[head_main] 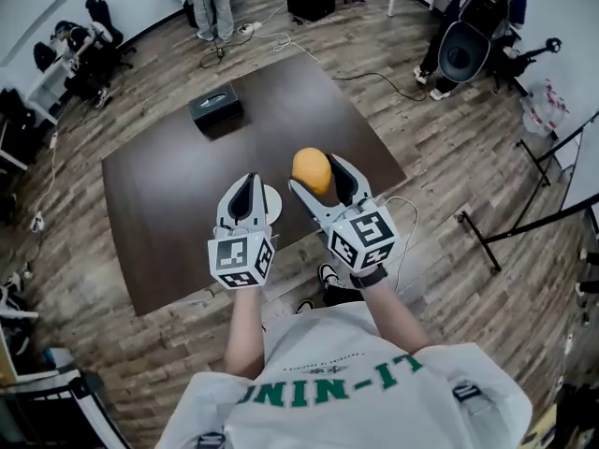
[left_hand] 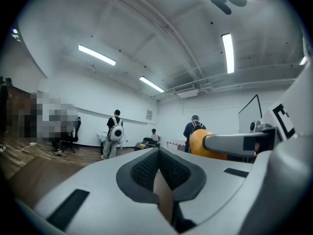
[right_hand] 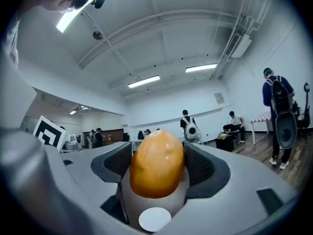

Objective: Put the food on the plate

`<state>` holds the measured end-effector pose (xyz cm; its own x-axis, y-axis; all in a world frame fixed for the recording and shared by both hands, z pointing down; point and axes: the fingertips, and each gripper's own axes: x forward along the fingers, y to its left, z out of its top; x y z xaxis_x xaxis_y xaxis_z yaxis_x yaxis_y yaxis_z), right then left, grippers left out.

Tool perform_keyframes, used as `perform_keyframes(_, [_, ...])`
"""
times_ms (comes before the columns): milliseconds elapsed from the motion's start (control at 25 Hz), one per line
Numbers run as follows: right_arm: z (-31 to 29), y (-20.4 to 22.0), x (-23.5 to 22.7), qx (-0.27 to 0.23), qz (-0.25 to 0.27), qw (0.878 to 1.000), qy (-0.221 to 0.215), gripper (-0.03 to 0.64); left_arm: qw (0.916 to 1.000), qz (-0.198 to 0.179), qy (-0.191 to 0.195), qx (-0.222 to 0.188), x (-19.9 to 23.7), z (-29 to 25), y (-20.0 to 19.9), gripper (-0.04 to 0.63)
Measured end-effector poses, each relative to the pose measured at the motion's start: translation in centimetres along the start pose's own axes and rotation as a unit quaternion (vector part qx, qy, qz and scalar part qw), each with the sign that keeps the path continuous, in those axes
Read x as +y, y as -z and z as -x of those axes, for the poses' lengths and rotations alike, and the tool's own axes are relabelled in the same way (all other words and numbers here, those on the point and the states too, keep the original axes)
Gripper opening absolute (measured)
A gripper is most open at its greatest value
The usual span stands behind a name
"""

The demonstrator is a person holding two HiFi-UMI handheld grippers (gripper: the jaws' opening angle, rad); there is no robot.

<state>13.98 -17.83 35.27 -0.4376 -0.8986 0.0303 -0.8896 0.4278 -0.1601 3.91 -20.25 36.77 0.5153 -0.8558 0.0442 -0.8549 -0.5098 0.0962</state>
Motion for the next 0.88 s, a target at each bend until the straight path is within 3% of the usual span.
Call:
perform_keyframes(320, [-8.0, 0.5, -1.0, 0.049, 0.023, 0.992, -0.114, 0.348, 0.9912, -0.005, -0.131, -0.020, 5.2, -2.2, -1.0, 0.012])
perform_keyframes(480, [-10.9, 2.7, -1.0, 0.082, 0.018, 0.986, -0.147, 0.348, 0.9833, -0.025, -0.180, 0.009, 7.6, -2.1, 0.8, 0.014])
perform_keyframes(640, [-13.4, 5.7, 0.3, 0.113, 0.001, 0.978, -0.177, 0.348, 0.9790, -0.001, -0.203, 0.021, 10.4, -1.9, 3.5, 0.014])
perform_keyframes(880, [-17.4, 9.2, 2.5, 0.143, 0.016, 0.970, -0.195, 0.348, 0.9802, 0.011, -0.197, 0.018, 14.2, -2.7, 5.1, 0.014])
